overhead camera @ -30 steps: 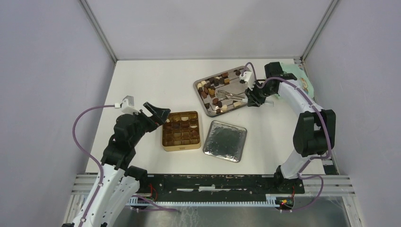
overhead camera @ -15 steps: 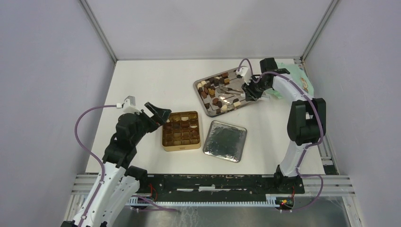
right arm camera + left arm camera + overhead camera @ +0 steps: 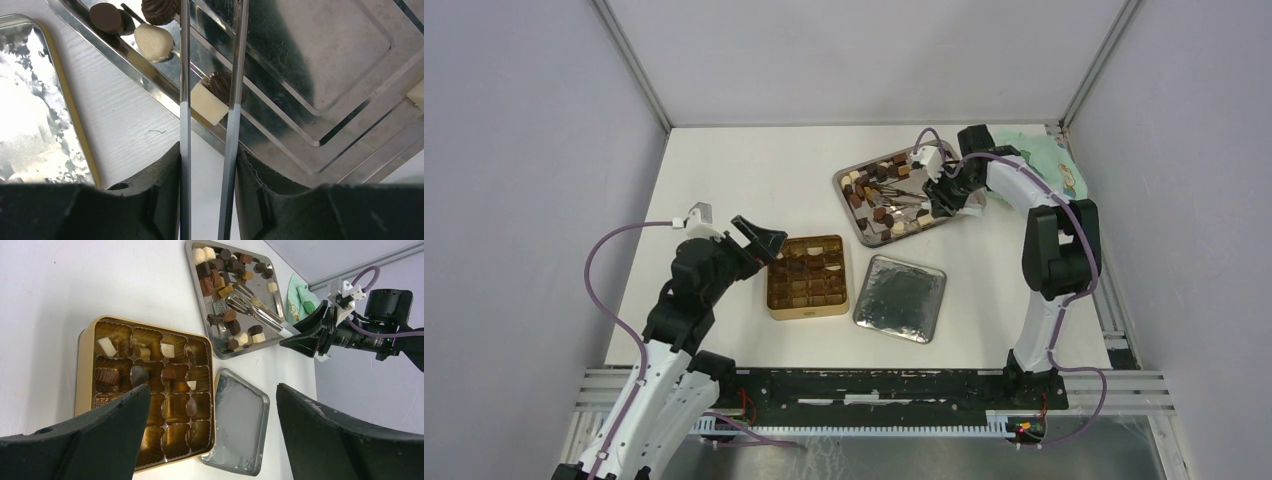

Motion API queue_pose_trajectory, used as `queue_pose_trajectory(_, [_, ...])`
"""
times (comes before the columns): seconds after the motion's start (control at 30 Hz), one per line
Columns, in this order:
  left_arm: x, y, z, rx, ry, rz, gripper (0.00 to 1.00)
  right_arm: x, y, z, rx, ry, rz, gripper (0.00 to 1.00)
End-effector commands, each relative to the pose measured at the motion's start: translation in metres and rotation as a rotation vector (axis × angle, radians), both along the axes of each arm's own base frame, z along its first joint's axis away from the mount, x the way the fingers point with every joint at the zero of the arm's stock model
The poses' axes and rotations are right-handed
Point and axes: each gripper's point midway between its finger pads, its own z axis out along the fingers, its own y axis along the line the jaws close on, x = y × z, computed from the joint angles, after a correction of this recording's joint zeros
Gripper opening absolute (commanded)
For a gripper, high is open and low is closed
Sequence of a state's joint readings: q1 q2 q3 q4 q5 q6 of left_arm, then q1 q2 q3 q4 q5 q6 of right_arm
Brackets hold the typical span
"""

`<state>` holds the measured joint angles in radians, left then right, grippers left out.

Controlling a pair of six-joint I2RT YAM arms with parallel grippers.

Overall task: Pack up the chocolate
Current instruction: Pick up the fake chocolate from the plate.

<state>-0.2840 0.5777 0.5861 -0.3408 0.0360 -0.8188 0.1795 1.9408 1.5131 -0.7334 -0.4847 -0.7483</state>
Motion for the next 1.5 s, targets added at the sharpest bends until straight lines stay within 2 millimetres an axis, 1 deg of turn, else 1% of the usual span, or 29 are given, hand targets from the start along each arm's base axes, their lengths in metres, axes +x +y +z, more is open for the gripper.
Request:
queue_pose_trajectory(0.0, [0.003,-0.004,0.009,-0.049,-0.026,0.001,1.0,0.023,0.007,0.014,0.01,-0.067,-0.015,0.43])
queue_pose_trajectory(0.13, [0.002,-0.004,0.009,-0.048,-0.026,0.002,1.0,0.025,0.011,0.012,0.011,-0.066,-0.013,0.43])
queue_pose_trajectory(0.27, [0.001,-0.004,0.008,-0.05,-0.025,0.001,1.0,0.031,0.014,0.012,0.005,-0.079,-0.019,0.43])
queue_pose_trajectory(0.4, [0.001,-0.003,0.008,-0.05,-0.025,0.004,1.0,0.034,0.016,0.012,-0.001,-0.08,-0.021,0.41])
queue_pose_trajectory(0.53, [-0.001,-0.003,0.008,-0.052,-0.025,0.006,1.0,0.032,0.015,0.017,-0.004,-0.094,-0.019,0.3])
queue_pose_trajectory(0.67, [-0.002,-0.002,0.008,-0.053,-0.028,0.009,0.99,0.028,0.01,0.028,-0.01,-0.144,-0.025,0.17])
queue_pose_trajectory(0.77, [-0.003,-0.001,0.008,-0.053,-0.028,0.011,0.99,0.023,0.007,0.038,-0.01,-0.174,-0.026,0.11])
queue_pose_trajectory(0.83, [-0.003,-0.001,0.008,-0.052,-0.027,0.012,0.99,0.019,0.005,0.045,-0.008,-0.187,-0.029,0.1])
queue_pose_trajectory(0.93, [-0.003,-0.001,0.007,-0.052,-0.026,0.011,0.99,0.013,0.004,0.055,0.004,-0.204,-0.024,0.1])
queue_pose_trajectory(1.07, [-0.003,-0.002,0.007,-0.055,-0.027,0.009,0.99,0.003,0.007,0.069,0.033,-0.22,-0.008,0.1])
queue_pose_trajectory(1.23, [-0.004,-0.001,0.006,-0.056,-0.025,0.013,0.99,-0.015,0.019,0.085,0.111,-0.214,0.038,0.1])
queue_pose_trajectory(1.33, [-0.004,0.0,0.003,-0.053,-0.019,0.017,0.99,-0.032,0.031,0.097,0.175,-0.207,0.089,0.1])
queue_pose_trajectory(1.47, [-0.003,0.001,-0.003,-0.038,0.005,0.025,0.99,-0.064,0.05,0.105,0.236,-0.19,0.189,0.09])
